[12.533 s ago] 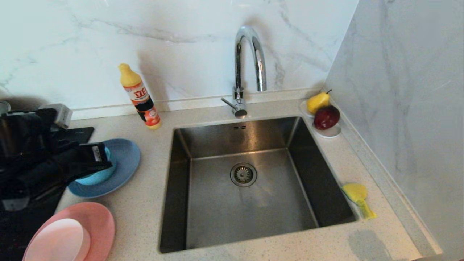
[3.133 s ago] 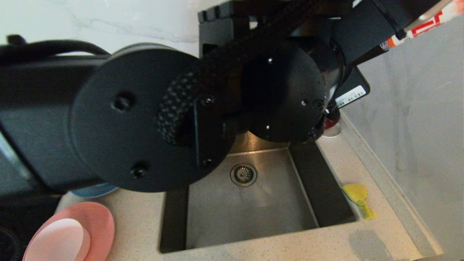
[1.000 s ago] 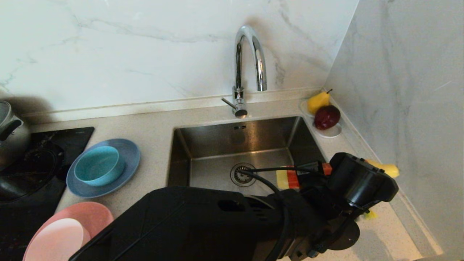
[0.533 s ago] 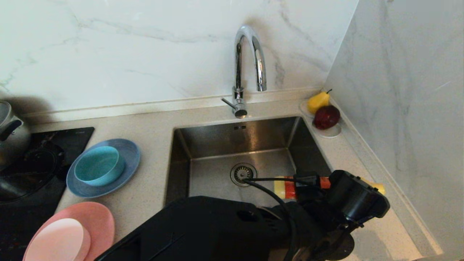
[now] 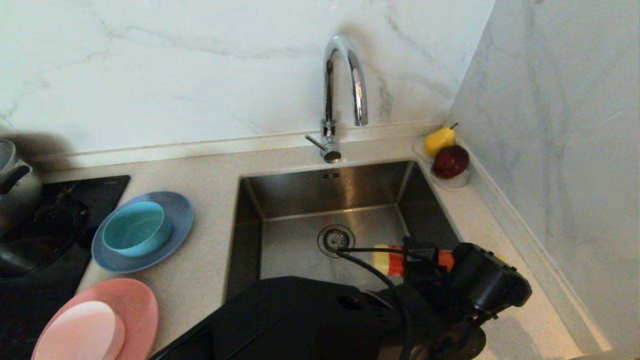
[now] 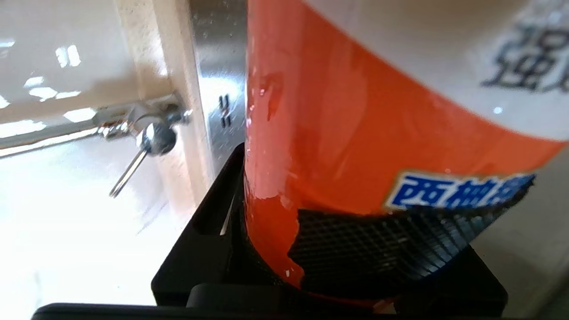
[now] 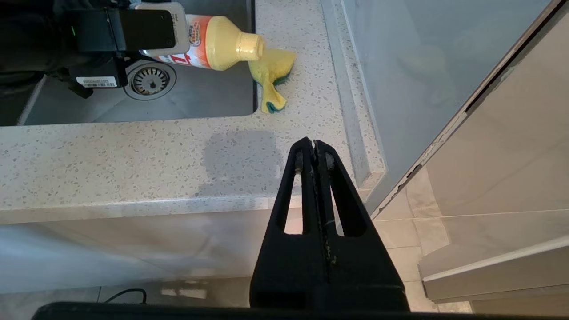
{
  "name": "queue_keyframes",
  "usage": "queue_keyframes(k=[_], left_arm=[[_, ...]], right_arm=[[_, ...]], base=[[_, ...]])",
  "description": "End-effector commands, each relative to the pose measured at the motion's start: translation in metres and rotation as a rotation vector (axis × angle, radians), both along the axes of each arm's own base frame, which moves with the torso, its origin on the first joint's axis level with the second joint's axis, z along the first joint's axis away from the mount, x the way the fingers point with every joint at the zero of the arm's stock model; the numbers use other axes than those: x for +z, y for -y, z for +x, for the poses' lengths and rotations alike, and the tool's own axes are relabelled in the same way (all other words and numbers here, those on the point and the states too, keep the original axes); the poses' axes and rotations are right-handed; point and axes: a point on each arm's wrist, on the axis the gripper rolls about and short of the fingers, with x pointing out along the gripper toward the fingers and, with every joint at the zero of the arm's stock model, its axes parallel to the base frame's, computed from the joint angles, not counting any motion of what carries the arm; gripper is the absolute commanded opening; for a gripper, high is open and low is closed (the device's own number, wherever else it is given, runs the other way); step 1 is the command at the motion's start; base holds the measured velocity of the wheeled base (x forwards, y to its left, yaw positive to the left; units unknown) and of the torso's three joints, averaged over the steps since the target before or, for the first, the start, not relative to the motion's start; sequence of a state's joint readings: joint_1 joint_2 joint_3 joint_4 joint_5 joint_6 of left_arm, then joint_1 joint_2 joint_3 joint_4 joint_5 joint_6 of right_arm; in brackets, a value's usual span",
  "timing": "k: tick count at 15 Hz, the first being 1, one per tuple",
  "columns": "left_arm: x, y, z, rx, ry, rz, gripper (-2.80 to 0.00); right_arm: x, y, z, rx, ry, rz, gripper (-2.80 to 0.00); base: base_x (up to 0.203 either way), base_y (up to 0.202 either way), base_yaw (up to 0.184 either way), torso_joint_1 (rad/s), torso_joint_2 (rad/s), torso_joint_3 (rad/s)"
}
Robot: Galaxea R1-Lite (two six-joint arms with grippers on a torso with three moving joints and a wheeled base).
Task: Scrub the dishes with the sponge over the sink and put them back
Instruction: Squeeze it onto the sponge
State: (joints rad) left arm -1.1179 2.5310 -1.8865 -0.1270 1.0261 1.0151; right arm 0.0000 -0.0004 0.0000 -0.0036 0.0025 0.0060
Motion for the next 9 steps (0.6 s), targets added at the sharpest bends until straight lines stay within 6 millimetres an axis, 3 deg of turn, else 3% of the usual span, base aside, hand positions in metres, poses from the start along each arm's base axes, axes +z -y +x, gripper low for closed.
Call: queue_keyframes(k=[1,9], left_arm=[[-0.0041,-0.0004,0.0019,0.034,0.016,0.032,-2.8],[-0.0137,0.0035,0.0057,0.036,0.024,0.071,-2.8]], right_arm=[[0.0001,0.0,0.0,0.001,0.001,0.0,-2.8],[0.0,0.0,0.0,0.001,0.0,0.0,-2.8]], base=[[0.0,0.0,0.0,0.0,0.0,0.0],[0.0,0.0,0.0,0.0,0.0,0.0]])
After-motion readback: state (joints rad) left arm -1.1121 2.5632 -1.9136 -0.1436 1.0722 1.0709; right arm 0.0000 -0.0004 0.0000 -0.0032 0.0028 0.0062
